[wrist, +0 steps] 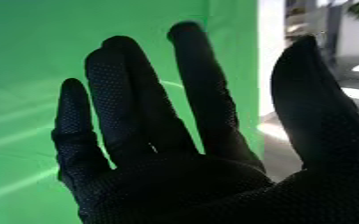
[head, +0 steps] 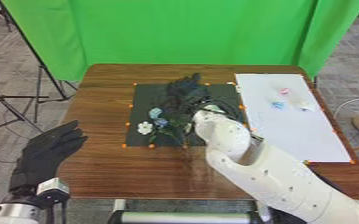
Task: Arrange flowers
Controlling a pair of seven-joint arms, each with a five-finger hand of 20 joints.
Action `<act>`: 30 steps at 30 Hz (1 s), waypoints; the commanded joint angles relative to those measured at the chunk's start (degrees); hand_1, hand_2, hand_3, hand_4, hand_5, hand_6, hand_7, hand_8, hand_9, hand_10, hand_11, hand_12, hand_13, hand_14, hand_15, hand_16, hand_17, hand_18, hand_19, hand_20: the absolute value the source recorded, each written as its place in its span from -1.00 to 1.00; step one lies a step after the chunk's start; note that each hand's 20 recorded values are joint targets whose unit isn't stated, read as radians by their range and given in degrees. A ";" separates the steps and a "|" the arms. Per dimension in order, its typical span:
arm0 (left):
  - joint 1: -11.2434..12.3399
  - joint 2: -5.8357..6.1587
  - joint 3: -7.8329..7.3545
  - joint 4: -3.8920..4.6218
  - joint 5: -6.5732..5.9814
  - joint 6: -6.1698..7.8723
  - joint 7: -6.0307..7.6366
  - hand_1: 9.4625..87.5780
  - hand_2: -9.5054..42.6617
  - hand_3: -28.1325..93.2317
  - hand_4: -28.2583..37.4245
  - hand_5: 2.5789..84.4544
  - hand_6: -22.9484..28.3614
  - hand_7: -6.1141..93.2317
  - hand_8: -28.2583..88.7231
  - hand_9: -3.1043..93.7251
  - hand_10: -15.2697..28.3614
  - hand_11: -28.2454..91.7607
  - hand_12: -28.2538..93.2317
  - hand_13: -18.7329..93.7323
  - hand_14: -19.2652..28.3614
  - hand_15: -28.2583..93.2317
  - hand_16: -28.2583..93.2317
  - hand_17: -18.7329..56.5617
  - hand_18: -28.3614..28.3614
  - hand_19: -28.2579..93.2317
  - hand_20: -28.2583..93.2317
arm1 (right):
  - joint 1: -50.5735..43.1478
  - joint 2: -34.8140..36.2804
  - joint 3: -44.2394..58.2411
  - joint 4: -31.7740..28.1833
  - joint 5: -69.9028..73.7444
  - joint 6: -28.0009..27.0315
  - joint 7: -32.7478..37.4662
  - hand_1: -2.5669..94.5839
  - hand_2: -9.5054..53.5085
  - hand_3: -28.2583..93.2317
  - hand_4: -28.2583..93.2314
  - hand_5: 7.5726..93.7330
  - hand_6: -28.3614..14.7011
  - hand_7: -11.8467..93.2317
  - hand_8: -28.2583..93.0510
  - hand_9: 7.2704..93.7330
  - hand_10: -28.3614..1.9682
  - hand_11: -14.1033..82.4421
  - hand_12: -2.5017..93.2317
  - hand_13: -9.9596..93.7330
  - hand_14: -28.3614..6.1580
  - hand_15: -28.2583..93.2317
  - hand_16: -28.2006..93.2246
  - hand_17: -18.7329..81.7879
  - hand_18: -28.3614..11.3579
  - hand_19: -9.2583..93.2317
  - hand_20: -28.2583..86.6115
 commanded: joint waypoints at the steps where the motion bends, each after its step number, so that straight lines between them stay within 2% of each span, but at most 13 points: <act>1: 1.77 1.01 0.40 -0.63 -1.08 1.53 2.28 -0.54 -0.44 0.83 -0.50 0.05 0.43 -0.63 -0.66 -0.15 0.73 0.05 -0.39 -0.18 1.00 0.41 -0.74 -0.76 0.75 0.41 -0.34 | 0.25 13.45 11.72 2.08 2.52 -1.12 4.52 -0.58 -0.57 0.87 -0.93 0.10 0.04 -0.46 -0.75 0.03 -0.73 -0.10 -0.55 -0.14 -0.84 0.75 -0.29 -0.53 -1.00 0.40 0.32; 2: 1.59 1.26 0.69 -0.53 -1.26 1.54 2.51 -0.54 -0.44 0.83 -0.50 0.06 0.43 -0.63 -0.66 -0.15 0.73 0.05 -0.39 -0.18 1.00 0.41 -0.74 -0.76 0.75 0.41 -0.34 | 0.27 15.60 11.70 2.46 3.10 -0.55 5.40 -0.56 -0.58 0.88 -0.93 0.09 0.03 -0.46 -0.75 0.04 -0.71 -0.09 -0.55 -0.13 -0.82 0.75 -0.29 -0.52 -1.00 0.42 0.31; 4: 1.16 1.27 0.88 -0.36 -0.93 1.10 2.13 -0.54 -0.44 0.83 -0.50 0.05 0.43 -0.62 -0.66 -0.15 0.73 0.05 -0.39 -0.18 1.00 0.41 -0.74 -0.76 0.75 0.41 -0.34 | -1.41 18.27 14.09 3.46 2.65 -0.50 6.26 -0.55 -0.60 0.88 -0.93 0.09 0.02 -0.46 -0.75 0.04 -0.68 -0.08 -0.55 -0.11 -0.80 0.75 -0.29 -0.51 -1.00 0.44 0.31; 6: 1.40 1.57 0.92 -0.39 -1.15 1.50 2.71 -0.54 -0.44 0.83 -0.51 0.05 0.43 -0.63 -0.66 -0.15 0.73 0.05 -0.39 -0.18 1.00 0.41 -0.74 -0.76 0.75 0.41 -0.34 | -2.97 19.81 16.75 4.34 3.59 -1.46 7.16 -0.53 -0.62 0.89 -0.94 0.08 0.02 -0.46 -0.74 0.04 -0.65 -0.07 -0.55 -0.10 -0.78 0.75 -0.29 -0.50 -1.00 0.47 0.29; 10: 1.07 1.52 0.95 -0.26 -1.00 1.22 2.49 -0.54 -0.44 0.83 -0.51 0.05 0.43 -0.63 -0.66 -0.15 0.73 0.05 -0.39 -0.18 1.00 0.41 -0.74 -0.76 0.76 0.41 -0.34 | -5.66 22.45 20.06 5.69 3.15 -2.51 8.01 -0.52 -0.63 0.89 -0.95 0.08 0.02 -0.46 -0.74 0.04 -0.65 -0.07 -0.56 -0.10 -0.77 0.75 -0.30 -0.50 -1.00 0.49 0.27; 13: 0.66 1.45 1.06 -0.17 -0.90 1.05 2.25 -0.54 -0.44 0.83 -0.51 0.05 0.43 -0.63 -0.66 -0.15 0.73 0.05 -0.39 -0.18 1.00 0.41 -0.74 -0.76 0.76 0.41 -0.34 | -7.82 21.57 23.01 6.83 4.18 -3.82 7.68 -0.51 -0.65 0.89 -0.95 0.08 0.02 -0.46 -0.74 0.04 -0.62 -0.07 -0.56 -0.10 -0.75 0.75 -0.30 -0.49 -1.00 0.51 0.26; 19: -0.25 1.91 2.37 0.18 -1.31 1.14 3.08 -0.55 -0.44 0.83 -0.51 0.05 0.43 -0.63 -0.65 -0.15 0.73 0.05 -0.39 -0.18 1.00 0.41 -0.74 -0.76 0.75 0.41 -0.34 | -7.50 18.80 22.20 9.08 3.42 -4.26 7.44 -0.49 -0.68 0.90 -0.96 0.08 0.05 -0.44 -0.75 0.03 -0.57 -0.08 -0.56 -0.09 -0.67 0.74 -0.30 -0.48 -0.98 0.52 0.24; 24: -1.38 1.94 2.89 0.50 -1.21 0.76 2.72 -0.54 -0.44 0.83 -0.51 0.06 0.43 -0.63 -0.66 -0.15 0.73 0.05 -0.39 -0.18 1.00 0.41 -0.74 -0.76 0.75 0.41 -0.35 | -7.91 17.57 21.82 10.21 2.79 -5.50 8.25 -0.48 -0.69 0.90 -0.97 0.09 0.08 -0.43 -0.75 0.04 -0.54 -0.08 -0.56 -0.08 -0.65 0.74 -0.29 -0.48 -0.97 0.53 0.23; 26: -1.07 2.23 2.95 0.46 -1.36 0.92 3.05 -0.54 -0.44 0.83 -0.51 0.06 0.43 -0.63 -0.66 -0.15 0.73 0.05 -0.39 -0.18 1.00 0.41 -0.74 -0.76 0.75 0.41 -0.35 | -8.56 16.91 22.49 10.46 2.72 -6.31 8.23 -0.48 -0.69 0.90 -0.97 0.09 0.09 -0.43 -0.75 0.04 -0.54 -0.08 -0.56 -0.08 -0.65 0.74 -0.29 -0.48 -0.97 0.53 0.22; 27: -1.45 2.09 2.94 0.59 -1.26 0.72 2.62 -0.54 -0.44 0.83 -0.51 0.06 0.43 -0.63 -0.66 -0.15 0.73 0.05 -0.39 -0.18 1.00 0.41 -0.74 -0.76 0.75 0.41 -0.35 | -9.24 16.73 23.06 10.39 2.68 -6.46 8.38 -0.48 -0.70 0.90 -0.97 0.10 0.09 -0.43 -0.76 0.04 -0.54 -0.08 -0.56 -0.08 -0.65 0.74 -0.29 -0.48 -0.97 0.53 0.22; 28: -0.95 2.33 2.98 0.45 -1.60 1.01 3.20 -0.54 -0.44 0.83 -0.51 0.05 0.43 -0.63 -0.66 -0.15 0.73 0.05 -0.39 -0.18 1.00 0.41 -0.74 -0.76 0.75 0.41 -0.35 | -9.21 16.73 22.71 10.44 2.99 -6.49 8.66 -0.48 -0.70 0.90 -0.97 0.10 0.09 -0.43 -0.76 0.04 -0.53 -0.08 -0.56 -0.08 -0.65 0.74 -0.29 -0.48 -0.97 0.53 0.22; 30: -0.86 2.26 2.94 0.42 -1.56 1.07 3.13 -0.54 -0.44 0.83 -0.51 0.05 0.43 -0.62 -0.66 -0.15 0.73 0.05 -0.39 -0.18 1.00 0.41 -0.74 -0.76 0.75 0.41 -0.34 | -10.00 16.35 23.22 10.45 2.64 -7.05 8.75 -0.48 -0.70 0.90 -0.98 0.10 0.09 -0.43 -0.76 0.05 -0.53 -0.08 -0.56 -0.07 -0.64 0.74 -0.29 -0.48 -0.97 0.53 0.22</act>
